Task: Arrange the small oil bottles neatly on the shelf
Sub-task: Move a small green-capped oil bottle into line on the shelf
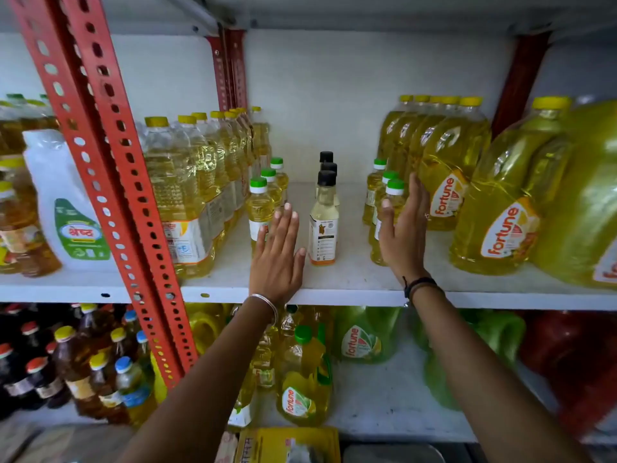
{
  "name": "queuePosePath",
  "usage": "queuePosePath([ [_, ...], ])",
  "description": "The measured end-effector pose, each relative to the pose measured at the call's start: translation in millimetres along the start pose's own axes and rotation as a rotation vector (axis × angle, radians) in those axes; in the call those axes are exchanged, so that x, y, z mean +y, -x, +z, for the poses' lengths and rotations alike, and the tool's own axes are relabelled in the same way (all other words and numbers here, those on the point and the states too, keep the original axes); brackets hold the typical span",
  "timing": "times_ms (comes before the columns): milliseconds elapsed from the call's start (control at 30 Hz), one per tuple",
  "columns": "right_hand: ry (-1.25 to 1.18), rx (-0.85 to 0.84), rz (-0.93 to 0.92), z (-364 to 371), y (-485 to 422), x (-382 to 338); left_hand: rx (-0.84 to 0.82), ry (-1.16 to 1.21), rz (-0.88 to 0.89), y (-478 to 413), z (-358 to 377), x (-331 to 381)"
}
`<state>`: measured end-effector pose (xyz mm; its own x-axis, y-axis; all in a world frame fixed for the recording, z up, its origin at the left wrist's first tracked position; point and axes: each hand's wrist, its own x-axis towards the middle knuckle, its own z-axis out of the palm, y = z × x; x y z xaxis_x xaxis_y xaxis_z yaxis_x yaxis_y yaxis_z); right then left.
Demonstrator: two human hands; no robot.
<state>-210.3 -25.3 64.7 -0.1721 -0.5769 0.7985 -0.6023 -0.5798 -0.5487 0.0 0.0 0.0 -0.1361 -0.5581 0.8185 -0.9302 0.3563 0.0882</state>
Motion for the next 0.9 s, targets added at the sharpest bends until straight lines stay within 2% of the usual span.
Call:
queuePosePath([
  [67,-0.078,-0.008,0.099,0,-7,7,0.014,0.003,-0.049,-1,-3,-1],
  [233,-0.202,-0.062,0.274,-7,-21,19,-0.008,-0.038,-0.022,3,0,-2],
  [600,-0.118,-0.139,0.308,-18,-45,26,-0.062,-0.034,-0.040,3,1,0],
  [767,-0.227,-0.093,0.381,-15,-43,21,-0.066,-0.034,-0.043,2,1,1],
  [900,-0.279,-0.085,0.372,-16,-40,19,-0.072,-0.038,-0.053,2,1,1],
])
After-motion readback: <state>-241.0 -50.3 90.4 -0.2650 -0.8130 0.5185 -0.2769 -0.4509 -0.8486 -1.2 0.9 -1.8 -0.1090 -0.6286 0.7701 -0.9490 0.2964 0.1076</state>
